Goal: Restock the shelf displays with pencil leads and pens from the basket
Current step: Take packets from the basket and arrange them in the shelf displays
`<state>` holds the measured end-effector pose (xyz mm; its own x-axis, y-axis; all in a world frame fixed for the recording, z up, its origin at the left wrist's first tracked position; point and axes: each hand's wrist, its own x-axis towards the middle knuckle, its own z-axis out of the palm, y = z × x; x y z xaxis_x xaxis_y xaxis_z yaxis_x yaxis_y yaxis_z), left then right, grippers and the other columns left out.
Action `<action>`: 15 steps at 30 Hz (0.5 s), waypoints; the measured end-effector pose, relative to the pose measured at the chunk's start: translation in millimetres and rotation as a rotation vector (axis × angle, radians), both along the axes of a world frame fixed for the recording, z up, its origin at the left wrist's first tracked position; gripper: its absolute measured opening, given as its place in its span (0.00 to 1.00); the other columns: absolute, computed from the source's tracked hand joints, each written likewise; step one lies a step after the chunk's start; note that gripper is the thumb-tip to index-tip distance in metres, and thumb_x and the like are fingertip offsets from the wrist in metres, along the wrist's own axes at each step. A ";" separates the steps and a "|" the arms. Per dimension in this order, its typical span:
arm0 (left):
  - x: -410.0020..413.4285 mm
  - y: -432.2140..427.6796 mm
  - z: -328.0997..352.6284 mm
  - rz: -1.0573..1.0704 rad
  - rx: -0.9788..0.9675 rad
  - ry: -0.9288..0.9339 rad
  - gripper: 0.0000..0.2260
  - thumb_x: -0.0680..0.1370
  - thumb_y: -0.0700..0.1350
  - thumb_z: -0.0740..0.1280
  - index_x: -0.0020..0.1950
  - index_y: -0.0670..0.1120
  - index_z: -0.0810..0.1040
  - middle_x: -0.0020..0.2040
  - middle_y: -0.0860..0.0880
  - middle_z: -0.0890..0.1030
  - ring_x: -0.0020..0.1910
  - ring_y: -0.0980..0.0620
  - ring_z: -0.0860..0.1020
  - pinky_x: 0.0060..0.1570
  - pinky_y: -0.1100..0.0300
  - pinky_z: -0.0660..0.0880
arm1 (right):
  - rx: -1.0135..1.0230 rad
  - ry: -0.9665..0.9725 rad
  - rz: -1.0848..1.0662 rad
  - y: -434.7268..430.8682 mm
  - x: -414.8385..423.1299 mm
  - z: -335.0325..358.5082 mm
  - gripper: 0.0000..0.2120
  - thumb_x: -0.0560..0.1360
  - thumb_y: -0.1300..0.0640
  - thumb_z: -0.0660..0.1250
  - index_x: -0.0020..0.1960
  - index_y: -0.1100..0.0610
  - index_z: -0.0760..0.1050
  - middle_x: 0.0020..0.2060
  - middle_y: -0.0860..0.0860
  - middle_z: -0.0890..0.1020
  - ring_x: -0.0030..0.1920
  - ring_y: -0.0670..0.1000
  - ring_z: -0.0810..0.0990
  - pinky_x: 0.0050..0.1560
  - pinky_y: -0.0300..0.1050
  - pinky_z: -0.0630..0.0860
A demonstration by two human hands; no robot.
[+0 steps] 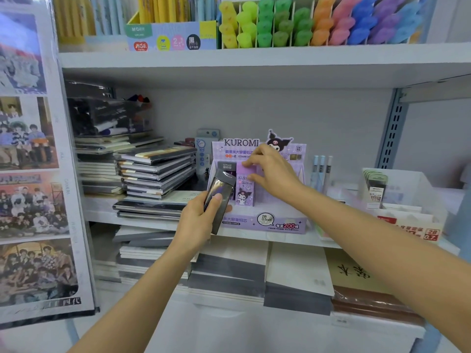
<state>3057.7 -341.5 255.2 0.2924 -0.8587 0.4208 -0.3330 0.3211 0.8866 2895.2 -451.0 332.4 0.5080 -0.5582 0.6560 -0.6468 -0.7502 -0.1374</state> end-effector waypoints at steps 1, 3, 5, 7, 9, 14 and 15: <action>0.7 0.7 0.2 -0.016 -0.003 0.005 0.09 0.83 0.52 0.59 0.57 0.52 0.77 0.45 0.53 0.86 0.51 0.53 0.83 0.47 0.51 0.80 | 0.012 0.001 -0.003 0.5 -1.6 2.7 0.17 0.74 0.57 0.72 0.62 0.56 0.78 0.58 0.52 0.73 0.59 0.51 0.71 0.56 0.45 0.71; 1.6 2.6 1.2 -0.038 -0.013 -0.012 0.09 0.83 0.51 0.59 0.57 0.52 0.77 0.46 0.54 0.86 0.51 0.56 0.83 0.45 0.57 0.78 | 0.040 0.035 -0.010 1.7 -6.9 6.5 0.18 0.75 0.55 0.71 0.65 0.54 0.77 0.58 0.52 0.72 0.60 0.51 0.71 0.59 0.47 0.70; 0.8 4.7 3.5 -0.034 -0.026 -0.041 0.09 0.83 0.51 0.59 0.55 0.53 0.77 0.45 0.55 0.86 0.49 0.58 0.83 0.45 0.59 0.77 | 0.064 0.106 -0.010 3.6 -11.1 9.0 0.20 0.76 0.55 0.69 0.68 0.53 0.74 0.59 0.52 0.72 0.61 0.52 0.70 0.60 0.47 0.70; -1.6 6.3 6.1 -0.023 -0.037 -0.039 0.09 0.83 0.52 0.59 0.54 0.53 0.78 0.45 0.57 0.86 0.47 0.59 0.83 0.46 0.58 0.78 | 0.054 0.203 -0.032 6.4 -11.9 11.7 0.21 0.77 0.54 0.67 0.70 0.53 0.72 0.59 0.53 0.71 0.61 0.53 0.69 0.59 0.48 0.70; -3.9 8.9 7.9 -0.020 -0.046 -0.045 0.09 0.83 0.52 0.59 0.54 0.53 0.78 0.45 0.57 0.86 0.47 0.58 0.83 0.47 0.57 0.78 | 0.040 0.246 -0.045 11.2 -12.1 14.0 0.20 0.78 0.54 0.66 0.70 0.52 0.72 0.59 0.53 0.71 0.61 0.53 0.69 0.60 0.49 0.70; -7.9 17.4 9.8 -0.028 -0.113 -0.094 0.08 0.83 0.52 0.58 0.55 0.54 0.76 0.44 0.54 0.86 0.47 0.58 0.83 0.45 0.58 0.75 | 0.309 -0.392 0.180 34.2 -18.0 13.6 0.13 0.79 0.49 0.63 0.61 0.53 0.76 0.53 0.51 0.77 0.41 0.47 0.79 0.42 0.42 0.74; -10.3 17.4 11.0 -0.040 -0.128 -0.100 0.07 0.83 0.52 0.58 0.54 0.53 0.76 0.44 0.52 0.86 0.45 0.56 0.83 0.44 0.59 0.75 | 0.497 -0.463 0.269 42.5 -16.1 12.7 0.14 0.79 0.47 0.64 0.60 0.53 0.75 0.51 0.52 0.79 0.35 0.47 0.80 0.35 0.40 0.75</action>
<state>3047.4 -324.1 266.3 0.2101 -0.8066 0.5525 -0.4021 0.4438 0.8009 2879.1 -408.5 345.1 0.4014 -0.7405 0.5390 -0.2415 -0.6532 -0.7177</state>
